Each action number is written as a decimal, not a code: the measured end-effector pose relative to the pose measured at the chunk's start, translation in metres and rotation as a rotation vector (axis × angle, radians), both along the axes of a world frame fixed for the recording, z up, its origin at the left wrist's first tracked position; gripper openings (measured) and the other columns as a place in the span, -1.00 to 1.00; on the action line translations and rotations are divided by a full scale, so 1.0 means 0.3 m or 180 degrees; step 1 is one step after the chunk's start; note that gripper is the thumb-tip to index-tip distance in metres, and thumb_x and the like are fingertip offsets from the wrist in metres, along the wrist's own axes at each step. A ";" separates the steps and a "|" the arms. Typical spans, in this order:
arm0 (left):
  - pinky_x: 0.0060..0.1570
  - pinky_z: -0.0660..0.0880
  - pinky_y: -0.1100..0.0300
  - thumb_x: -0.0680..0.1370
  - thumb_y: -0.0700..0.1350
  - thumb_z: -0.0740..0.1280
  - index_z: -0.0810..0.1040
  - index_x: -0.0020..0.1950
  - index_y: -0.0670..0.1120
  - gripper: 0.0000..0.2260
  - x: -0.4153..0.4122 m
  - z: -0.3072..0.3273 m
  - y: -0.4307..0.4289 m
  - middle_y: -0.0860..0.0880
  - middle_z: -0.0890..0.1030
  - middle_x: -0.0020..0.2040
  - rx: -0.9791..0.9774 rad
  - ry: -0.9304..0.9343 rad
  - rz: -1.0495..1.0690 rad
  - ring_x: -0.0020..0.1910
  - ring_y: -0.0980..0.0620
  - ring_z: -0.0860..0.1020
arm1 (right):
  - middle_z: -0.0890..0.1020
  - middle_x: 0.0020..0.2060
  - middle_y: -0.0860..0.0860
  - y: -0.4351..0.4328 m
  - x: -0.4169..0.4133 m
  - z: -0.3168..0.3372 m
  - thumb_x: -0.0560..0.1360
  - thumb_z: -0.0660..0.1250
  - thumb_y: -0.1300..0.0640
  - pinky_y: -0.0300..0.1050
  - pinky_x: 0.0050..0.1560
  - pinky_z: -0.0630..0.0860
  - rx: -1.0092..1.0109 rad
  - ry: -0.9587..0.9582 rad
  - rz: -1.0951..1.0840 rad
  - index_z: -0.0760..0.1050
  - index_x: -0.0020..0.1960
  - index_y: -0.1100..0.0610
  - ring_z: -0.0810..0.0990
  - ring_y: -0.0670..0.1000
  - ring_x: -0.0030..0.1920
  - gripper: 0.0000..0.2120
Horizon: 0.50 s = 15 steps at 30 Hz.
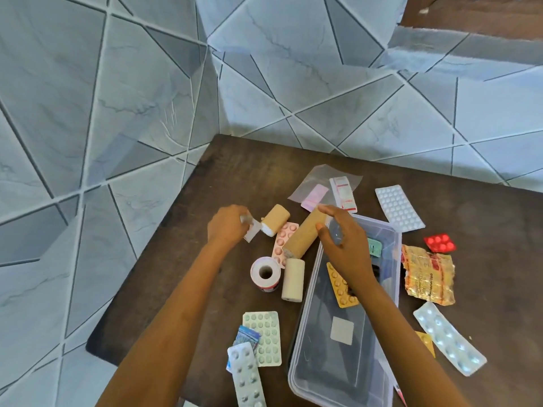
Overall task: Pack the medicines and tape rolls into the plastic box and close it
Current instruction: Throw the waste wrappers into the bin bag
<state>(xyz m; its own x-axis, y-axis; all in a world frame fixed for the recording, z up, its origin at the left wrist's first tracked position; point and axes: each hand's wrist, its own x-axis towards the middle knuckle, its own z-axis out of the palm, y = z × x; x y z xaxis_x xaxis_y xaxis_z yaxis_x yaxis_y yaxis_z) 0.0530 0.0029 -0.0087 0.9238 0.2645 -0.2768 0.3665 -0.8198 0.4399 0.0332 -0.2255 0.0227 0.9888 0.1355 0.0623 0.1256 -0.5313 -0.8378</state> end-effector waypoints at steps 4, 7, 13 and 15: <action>-0.05 0.51 0.03 0.47 -0.18 0.32 0.63 -0.01 -0.08 -0.85 0.065 0.063 -0.024 -0.12 0.64 0.09 -0.0017 -0.0223 -0.0093 0.04 -0.14 0.58 | 0.51 0.29 0.16 -0.034 0.133 0.009 0.49 0.28 0.12 -0.02 0.27 0.40 -0.0273 0.0018 -0.0333 0.44 0.27 0.18 0.47 0.14 0.29 -0.64; -0.09 0.49 0.07 0.48 -0.19 0.30 0.63 0.02 -0.08 -0.83 0.100 0.078 -0.057 -0.11 0.65 0.09 -0.0082 -0.0277 -0.0096 0.04 -0.11 0.58 | 0.49 0.29 0.21 -0.070 0.282 -0.016 0.51 0.28 0.12 0.03 0.24 0.42 -0.0927 0.0437 -0.0393 0.36 0.33 0.20 0.47 0.20 0.27 -0.59; -0.08 0.51 0.07 0.51 -0.15 0.30 0.61 0.07 -0.09 -0.83 0.165 0.061 -0.106 -0.13 0.65 0.08 -0.0193 -0.0370 -0.0043 0.01 -0.12 0.59 | 0.42 0.33 0.22 -0.081 0.510 -0.101 0.45 0.38 0.00 0.05 0.25 0.44 -0.1444 0.1469 -0.0714 0.22 0.37 0.25 0.44 0.25 0.29 -0.37; -0.11 0.49 0.09 0.52 -0.14 0.30 0.60 0.09 -0.10 -0.82 0.185 0.052 -0.113 -0.13 0.65 0.07 -0.0179 -0.0395 -0.0015 0.00 -0.12 0.59 | 0.43 0.32 0.22 -0.072 0.551 -0.127 0.42 0.41 0.00 0.04 0.23 0.46 -0.1389 0.1645 -0.0822 0.20 0.38 0.26 0.46 0.25 0.28 -0.32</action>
<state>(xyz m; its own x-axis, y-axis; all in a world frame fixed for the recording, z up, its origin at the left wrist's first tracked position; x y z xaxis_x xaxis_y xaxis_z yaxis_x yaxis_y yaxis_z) 0.1086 -0.0310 0.0069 0.9530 0.2475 -0.1745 0.3027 -0.7942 0.5269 0.1985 -0.2471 -0.0154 0.8810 -0.2006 -0.4284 -0.4040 -0.7901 -0.4610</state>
